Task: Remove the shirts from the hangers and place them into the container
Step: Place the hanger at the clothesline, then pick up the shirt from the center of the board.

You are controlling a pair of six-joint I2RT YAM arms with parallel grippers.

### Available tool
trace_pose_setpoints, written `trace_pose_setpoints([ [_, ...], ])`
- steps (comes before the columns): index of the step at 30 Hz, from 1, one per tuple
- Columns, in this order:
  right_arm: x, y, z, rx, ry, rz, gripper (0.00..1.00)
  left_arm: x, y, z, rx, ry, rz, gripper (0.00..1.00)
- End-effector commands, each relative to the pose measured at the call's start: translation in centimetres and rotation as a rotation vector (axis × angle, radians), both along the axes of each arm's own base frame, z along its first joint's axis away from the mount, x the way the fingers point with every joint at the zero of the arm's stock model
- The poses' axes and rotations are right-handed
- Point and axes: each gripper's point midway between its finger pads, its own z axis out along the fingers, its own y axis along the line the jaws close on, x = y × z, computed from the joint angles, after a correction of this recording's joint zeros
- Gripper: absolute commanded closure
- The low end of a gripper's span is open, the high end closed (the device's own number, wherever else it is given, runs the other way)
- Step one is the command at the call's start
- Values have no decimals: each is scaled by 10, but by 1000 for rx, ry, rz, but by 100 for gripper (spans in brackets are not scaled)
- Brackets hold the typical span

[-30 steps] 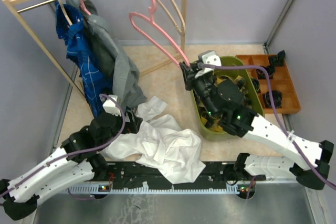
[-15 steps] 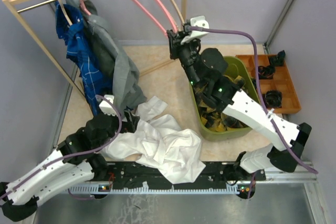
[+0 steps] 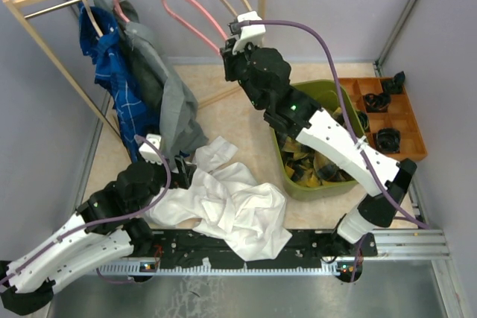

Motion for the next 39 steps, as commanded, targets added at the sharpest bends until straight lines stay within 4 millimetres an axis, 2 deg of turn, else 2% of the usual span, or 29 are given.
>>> trace_pose_setpoints([
  [1,-2,-4,24,25,-6,15,97,2,0,12,1,-24,-3,1],
  [3,-1,-5,19,9,7,12,90,2,1,11,4,-17,2,1],
  [6,-5,-6,6,-3,35,28,65,2,5,11,11,-13,20,1],
  [9,-27,-1,7,13,55,143,62,1,8,16,17,-10,24,1],
  [11,-46,-3,14,19,35,223,51,1,12,16,33,-9,34,1],
  [14,-60,-19,11,21,43,226,32,2,16,13,46,-14,55,1],
  [15,-64,-26,8,21,49,222,29,2,16,13,39,-15,57,1],
  [18,-81,-40,-17,10,85,244,23,2,17,11,36,-8,65,1],
  [23,-109,-51,-71,69,222,300,18,2,22,7,42,11,103,1],
  [25,-121,-50,-97,107,291,339,18,2,22,7,41,11,104,1],
  [29,-150,-35,-160,116,467,461,16,2,23,7,43,14,110,1],
  [34,-181,-21,-247,-26,645,487,13,3,24,5,48,19,119,1],
  [37,-199,-11,-280,-108,706,522,10,3,25,4,52,24,128,1],
  [39,-202,-5,-293,-119,750,518,8,4,25,4,54,25,131,1],
])
